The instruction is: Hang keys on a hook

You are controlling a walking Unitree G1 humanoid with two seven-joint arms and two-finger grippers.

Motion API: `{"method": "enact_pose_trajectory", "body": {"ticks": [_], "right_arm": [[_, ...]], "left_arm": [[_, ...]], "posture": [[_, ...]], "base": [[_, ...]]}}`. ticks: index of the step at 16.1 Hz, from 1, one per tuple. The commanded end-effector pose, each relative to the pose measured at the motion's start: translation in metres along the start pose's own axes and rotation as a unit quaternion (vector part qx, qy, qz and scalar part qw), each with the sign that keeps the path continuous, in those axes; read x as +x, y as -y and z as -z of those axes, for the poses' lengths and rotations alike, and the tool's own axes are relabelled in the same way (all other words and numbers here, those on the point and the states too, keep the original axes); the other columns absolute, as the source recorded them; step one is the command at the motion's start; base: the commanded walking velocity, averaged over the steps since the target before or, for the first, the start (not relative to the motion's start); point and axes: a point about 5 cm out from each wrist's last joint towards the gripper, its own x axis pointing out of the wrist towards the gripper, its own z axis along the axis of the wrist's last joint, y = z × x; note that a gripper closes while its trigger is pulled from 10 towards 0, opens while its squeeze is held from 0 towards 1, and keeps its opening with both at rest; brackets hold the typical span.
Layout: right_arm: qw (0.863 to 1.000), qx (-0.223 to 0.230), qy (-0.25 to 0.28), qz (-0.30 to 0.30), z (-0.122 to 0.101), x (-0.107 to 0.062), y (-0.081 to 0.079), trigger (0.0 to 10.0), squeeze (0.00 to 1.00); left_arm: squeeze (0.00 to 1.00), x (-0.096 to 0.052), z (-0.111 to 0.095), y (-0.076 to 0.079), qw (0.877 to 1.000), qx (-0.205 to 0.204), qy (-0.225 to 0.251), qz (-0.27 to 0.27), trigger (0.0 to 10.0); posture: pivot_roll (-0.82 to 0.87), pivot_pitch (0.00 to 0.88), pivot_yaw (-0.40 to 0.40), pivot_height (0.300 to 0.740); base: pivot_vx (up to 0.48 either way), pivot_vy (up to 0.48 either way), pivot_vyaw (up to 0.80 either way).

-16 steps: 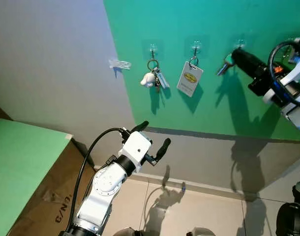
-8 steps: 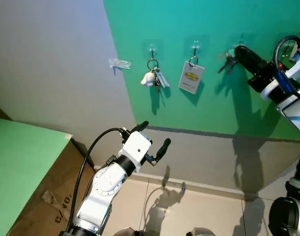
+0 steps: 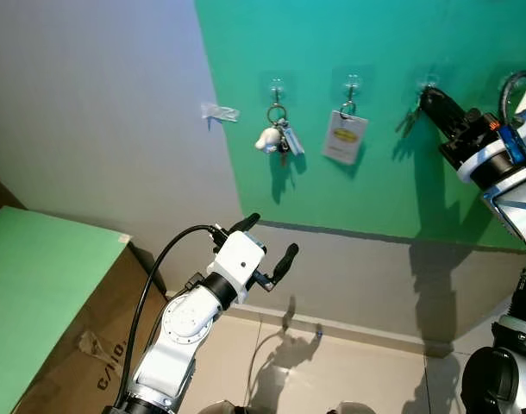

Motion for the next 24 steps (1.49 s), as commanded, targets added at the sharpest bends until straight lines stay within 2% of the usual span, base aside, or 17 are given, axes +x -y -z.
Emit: {"method": "enact_pose_trajectory", "body": {"ticks": [1, 6, 8, 9, 10, 11, 12, 13, 14, 15, 17, 18, 19, 20, 24], "right_arm": [[0.996, 0.029, -0.05, 0.067, 0.024, -0.006, 0.023, 10.0, 0.0], [0.987, 0.075, -0.054, 0.134, 0.041, -0.017, 0.054, 10.0, 0.0], [0.982, 0.082, -0.054, 0.159, 0.046, -0.02, 0.06, 10.0, 0.0], [0.983, 0.074, -0.053, 0.16, 0.047, -0.02, 0.06, 10.0, 0.0], [0.987, 0.028, -0.045, 0.153, 0.043, -0.018, 0.056, 10.0, 0.0], [0.988, -0.049, -0.041, 0.142, 0.037, -0.015, 0.049, 10.0, 0.0], [0.989, -0.071, -0.037, 0.126, 0.034, -0.011, 0.041, 10.0, 0.0], [0.99, -0.072, -0.03, 0.121, 0.03, -0.009, 0.038, 10.0, 0.0], [0.991, -0.051, -0.024, 0.121, 0.027, -0.008, 0.037, 10.0, 0.0], [0.991, -0.025, -0.013, 0.128, 0.024, -0.007, 0.039, 10.0, 0.0], [0.991, -0.014, -0.005, 0.136, 0.022, -0.008, 0.043, 10.0, 0.0], [0.99, -0.02, -0.006, 0.137, 0.023, -0.008, 0.044, 10.0, 0.0], [0.987, -0.064, -0.02, 0.148, 0.026, -0.01, 0.046, 10.0, 0.0], [0.982, -0.105, -0.03, 0.157, 0.031, -0.011, 0.048, 10.0, 1.0], [0.973, -0.15, -0.038, 0.171, 0.036, -0.012, 0.049, 10.0, 1.0]], "left_arm": [[0.0, -0.002, 0.0, -0.002, 1.0, 0.008, -0.004, 0.0, 10.0], [0.0, -0.002, 0.001, -0.002, 1.0, 0.008, -0.006, 0.0, 10.0], [0.0, -0.002, 0.001, -0.002, 1.0, 0.008, -0.007, 0.0, 10.0], [0.0, -0.002, 0.0, -0.002, 1.0, 0.008, -0.007, 0.0, 10.0], [0.0, -0.002, 0.001, -0.002, 1.0, 0.009, -0.007, 0.0, 10.0], [0.0, -0.002, 0.001, -0.002, 1.0, 0.009, -0.007, 0.0, 10.0], [0.0, -0.002, 0.001, -0.002, 1.0, 0.009, -0.008, 0.0, 10.0], [0.0, -0.002, 0.001, -0.002, 1.0, 0.009, -0.008, 0.0, 10.0], [0.0, -0.002, 0.001, -0.002, 1.0, 0.009, -0.008, -0.001, 10.0], [0.0, -0.002, 0.001, -0.001, 1.0, 0.009, -0.008, -0.001, 10.0], [0.0, -0.002, 0.001, -0.001, 1.0, 0.009, -0.008, -0.002, 10.0], [0.0, -0.002, 0.001, -0.001, 1.0, 0.009, -0.009, -0.002, 10.0], [0.0, -0.002, 0.002, -0.002, 1.0, 0.014, -0.012, -0.005, 10.0], [0.0, -0.002, 0.003, -0.003, 1.0, 0.018, -0.015, -0.009, 10.0], [0.0, -0.002, 0.005, -0.007, 0.999, 0.017, -0.026, -0.024, 10.0]], "posture": [[-0.23, 0.05, 0.111, 0.74], [-0.23, 0.04, 0.104, 0.74], [-0.23, 0.042, 0.104, 0.74], [-0.23, 0.045, 0.105, 0.74], [-0.23, 0.047, 0.106, 0.74], [-0.23, 0.048, 0.108, 0.74], [-0.23, 0.048, 0.108, 0.74], [-0.23, 0.049, 0.106, 0.74], [-0.23, 0.05, 0.106, 0.74], [-0.23, 0.05, 0.104, 0.74], [-0.23, 0.05, 0.104, 0.74], [-0.23, 0.05, 0.104, 0.74], [-0.23, 0.053, 0.103, 0.74], [-0.23, 0.056, 0.105, 0.74], [-0.23, 0.059, 0.104, 0.74]], "base": [[0.0, 0.0, 0.0], [0.0, 0.0, 0.0], [0.0, 0.0, 0.0], [0.0, 0.0, 0.0], [0.0, 0.0, 0.0], [0.0, 0.0, 0.0], [0.0, 0.0, 0.0], [0.0, 0.0, 0.0], [0.0, 0.0, 0.0], [0.0, 0.0, 0.0], [0.0, 0.0, 0.0], [0.0, 0.0, 0.0], [0.0, 0.0, 0.0], [0.0, 0.0, 0.0], [0.0, 0.0, 0.0]]}}
